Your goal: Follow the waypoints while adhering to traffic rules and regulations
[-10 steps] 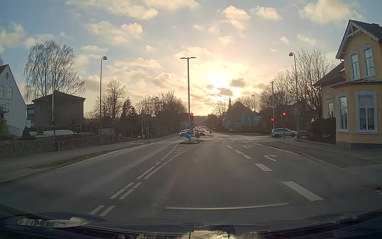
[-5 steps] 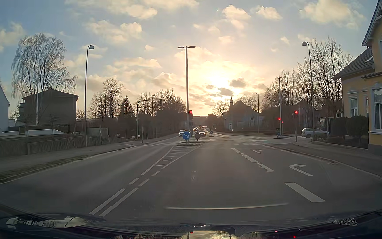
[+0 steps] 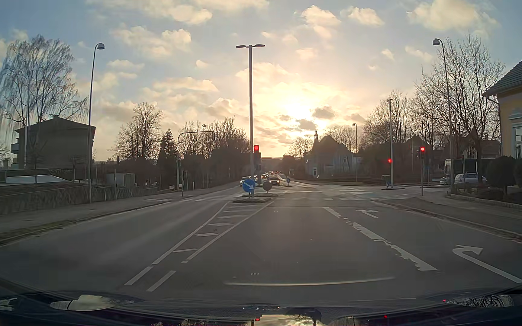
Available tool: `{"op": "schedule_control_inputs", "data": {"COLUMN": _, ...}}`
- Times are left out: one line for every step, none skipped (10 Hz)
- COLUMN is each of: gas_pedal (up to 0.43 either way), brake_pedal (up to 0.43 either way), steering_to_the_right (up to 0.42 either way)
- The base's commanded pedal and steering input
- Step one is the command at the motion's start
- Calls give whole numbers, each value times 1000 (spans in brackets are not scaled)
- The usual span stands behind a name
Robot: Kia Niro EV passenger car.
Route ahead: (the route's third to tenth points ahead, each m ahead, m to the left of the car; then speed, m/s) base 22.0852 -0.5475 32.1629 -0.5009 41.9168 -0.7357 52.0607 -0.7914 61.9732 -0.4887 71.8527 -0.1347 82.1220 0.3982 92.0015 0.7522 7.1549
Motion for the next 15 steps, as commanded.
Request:
{"op": "schedule_control_inputs", "data": {"gas_pedal": 0, "brake_pedal": 274, "steering_to_the_right": 10}}
{"op": "schedule_control_inputs", "data": {"gas_pedal": 0, "brake_pedal": 274, "steering_to_the_right": 11}}
{"op": "schedule_control_inputs", "data": {"gas_pedal": 0, "brake_pedal": 274, "steering_to_the_right": 14}}
{"op": "schedule_control_inputs", "data": {"gas_pedal": 0, "brake_pedal": 274, "steering_to_the_right": 17}}
{"op": "schedule_control_inputs", "data": {"gas_pedal": 0, "brake_pedal": 274, "steering_to_the_right": 19}}
{"op": "schedule_control_inputs", "data": {"gas_pedal": 0, "brake_pedal": 280, "steering_to_the_right": 19}}
{"op": "schedule_control_inputs", "data": {"gas_pedal": 0, "brake_pedal": 280, "steering_to_the_right": 21}}
{"op": "schedule_control_inputs", "data": {"gas_pedal": 0, "brake_pedal": 280, "steering_to_the_right": 24}}
{"op": "schedule_control_inputs", "data": {"gas_pedal": 0, "brake_pedal": 280, "steering_to_the_right": 29}}
{"op": "schedule_control_inputs", "data": {"gas_pedal": 0, "brake_pedal": 280, "steering_to_the_right": 34}}
{"op": "schedule_control_inputs", "data": {"gas_pedal": 0, "brake_pedal": 280, "steering_to_the_right": 40}}
{"op": "schedule_control_inputs", "data": {"gas_pedal": 0, "brake_pedal": 287, "steering_to_the_right": 43}}
{"op": "schedule_control_inputs", "data": {"gas_pedal": 0, "brake_pedal": 287, "steering_to_the_right": 44}}
{"op": "schedule_control_inputs", "data": {"gas_pedal": 0, "brake_pedal": 287, "steering_to_the_right": 48}}
{"op": "schedule_control_inputs", "data": {"gas_pedal": 0, "brake_pedal": 287, "steering_to_the_right": 49}}
